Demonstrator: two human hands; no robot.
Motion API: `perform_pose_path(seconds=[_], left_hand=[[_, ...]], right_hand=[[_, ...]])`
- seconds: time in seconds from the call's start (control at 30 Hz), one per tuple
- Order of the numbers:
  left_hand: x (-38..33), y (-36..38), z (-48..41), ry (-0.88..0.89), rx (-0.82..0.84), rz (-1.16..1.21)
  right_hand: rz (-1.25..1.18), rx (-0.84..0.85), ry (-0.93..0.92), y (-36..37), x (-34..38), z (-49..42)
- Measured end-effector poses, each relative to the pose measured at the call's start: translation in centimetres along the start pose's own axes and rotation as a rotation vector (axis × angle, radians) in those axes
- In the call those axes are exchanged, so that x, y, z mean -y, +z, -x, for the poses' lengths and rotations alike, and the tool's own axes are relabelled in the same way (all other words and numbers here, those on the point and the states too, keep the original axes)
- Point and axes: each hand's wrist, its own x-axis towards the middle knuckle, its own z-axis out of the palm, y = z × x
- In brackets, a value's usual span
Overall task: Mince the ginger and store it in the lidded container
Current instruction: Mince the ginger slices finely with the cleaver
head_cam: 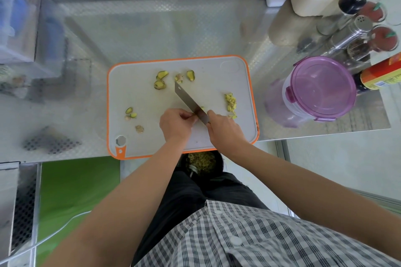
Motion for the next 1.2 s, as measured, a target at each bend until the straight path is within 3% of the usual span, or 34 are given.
perform_pose_path(seconds=[0.17, 0.33, 0.63, 0.83, 1.2], left_hand=[[-0.1, 0.0, 0.1, -0.085, -0.007, 0.066], [-0.3, -0.1, 0.2, -0.147, -0.015, 0.121], [-0.1, 0.0, 0.2, -0.134, 0.010, 0.133], [-0.4, -0.3, 0.6, -0.128, -0.003, 0.135], [0.1, -0.1, 0.3, -0.140, -0.013, 0.177]], right_hand=[[-0.096, -0.061, -0.008, -0.5, 0.2, -0.1], [-0.030, -0.037, -0.026, -1.0, 0.2, 0.6], [0.025, -0.023, 0.022, 0.7, 0.8, 0.0], [-0.127, -0.056, 0.024, 0.2, 0.5, 0.0], [-0.055, -0.035, -0.010, -0.4, 0.3, 1.3]])
